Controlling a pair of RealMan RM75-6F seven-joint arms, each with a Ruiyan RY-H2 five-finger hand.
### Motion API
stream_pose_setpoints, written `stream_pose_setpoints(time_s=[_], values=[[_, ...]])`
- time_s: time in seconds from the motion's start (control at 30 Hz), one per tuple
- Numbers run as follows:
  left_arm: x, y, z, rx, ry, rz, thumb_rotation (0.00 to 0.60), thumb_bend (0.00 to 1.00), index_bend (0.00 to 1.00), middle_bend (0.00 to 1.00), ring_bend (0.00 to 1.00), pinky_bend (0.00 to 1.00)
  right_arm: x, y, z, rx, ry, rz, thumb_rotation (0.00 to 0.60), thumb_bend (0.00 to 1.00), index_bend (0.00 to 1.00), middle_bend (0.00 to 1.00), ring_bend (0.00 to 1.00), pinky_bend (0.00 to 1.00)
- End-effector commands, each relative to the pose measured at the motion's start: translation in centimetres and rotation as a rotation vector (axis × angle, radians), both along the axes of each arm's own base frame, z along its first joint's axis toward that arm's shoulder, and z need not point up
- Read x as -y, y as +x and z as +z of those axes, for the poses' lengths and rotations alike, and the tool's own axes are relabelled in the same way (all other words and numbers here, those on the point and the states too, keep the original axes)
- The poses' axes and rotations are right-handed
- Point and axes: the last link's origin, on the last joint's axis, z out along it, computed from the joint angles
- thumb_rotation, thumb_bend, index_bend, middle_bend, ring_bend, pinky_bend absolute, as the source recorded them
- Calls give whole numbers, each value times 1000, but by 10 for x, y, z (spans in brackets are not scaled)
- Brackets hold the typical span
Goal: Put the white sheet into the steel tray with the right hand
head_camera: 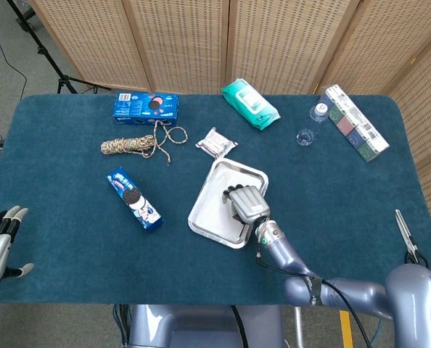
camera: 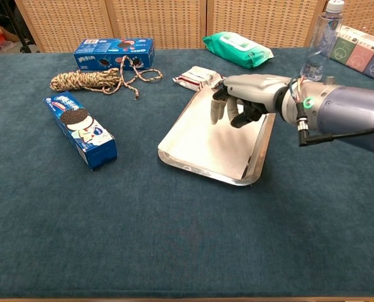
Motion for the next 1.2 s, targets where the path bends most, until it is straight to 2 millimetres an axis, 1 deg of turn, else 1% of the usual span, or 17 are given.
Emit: stream_pose_setpoints(time_s=[0.03,0.1,0.17,0.23,0.3,0.33,0.37,0.43,0.5,0.57,0.63,0.73,0.8,0.87,0.9,1.13,1.2], values=[[0,0,0,1,0,1,600,0,0,0,0,0,1,7,7,32,-28,25,600,1000,386,309,294,394],[0,0,0,1,1,1,600,0,0,0,0,0,1,11,12,60,-49,44,600,992,386,289,270,394],[0,0,0,2,1,2,600,0,0,0,0,0,-1,14,19,102,-59,67,600,933,377,252,226,375],[0,0,0,2,0,2,600,0,0,0,0,0,-2,13,24,115,-62,80,600,852,331,194,156,308],[0,0,0,3,0,1,600,0,0,0,0,0,-2,11,32,109,-86,106,600,790,263,123,71,207],[0,0,0,4,0,0,600,0,0,0,0,0,-3,10,37,104,-103,125,600,776,250,104,48,179],[0,0,0,4,0,0,600,0,0,0,0,0,-4,10,39,101,-109,133,600,736,231,78,23,142],[1,0,0,5,-1,-2,600,0,0,0,0,0,-7,5,48,72,-135,172,600,555,186,35,1,92],[1,1,0,4,-1,-4,600,0,0,0,0,0,-9,0,59,28,-164,224,600,203,103,3,0,41],[2,1,1,3,0,-6,600,0,0,0,0,0,-15,-7,72,1,-204,276,600,33,55,0,0,14],[2,1,1,4,2,-6,600,0,0,0,0,0,-20,-13,86,-15,-249,311,600,0,42,0,0,10],[2,0,2,6,10,-6,600,0,0,0,0,0,-27,-23,101,-27,-286,331,600,0,42,0,0,10],[1,0,3,8,14,-5,600,0,0,0,0,0,-30,-29,107,-32,-297,334,600,0,42,0,0,6],[0,0,4,9,19,-5,600,0,0,0,0,0,-36,-39,118,-45,-321,334,600,0,42,0,0,1],[0,0,4,10,21,-6,600,0,0,0,0,0,-38,-41,120,-46,-324,336,600,0,42,0,0,0],[4,1,6,19,46,-35,600,0,0,0,0,0,-69,-84,154,-58,-427,303,600,0,37,0,0,0],[7,2,7,21,51,-43,600,0,0,0,0,0,-84,-102,165,-40,-463,248,600,0,25,0,0,0]])
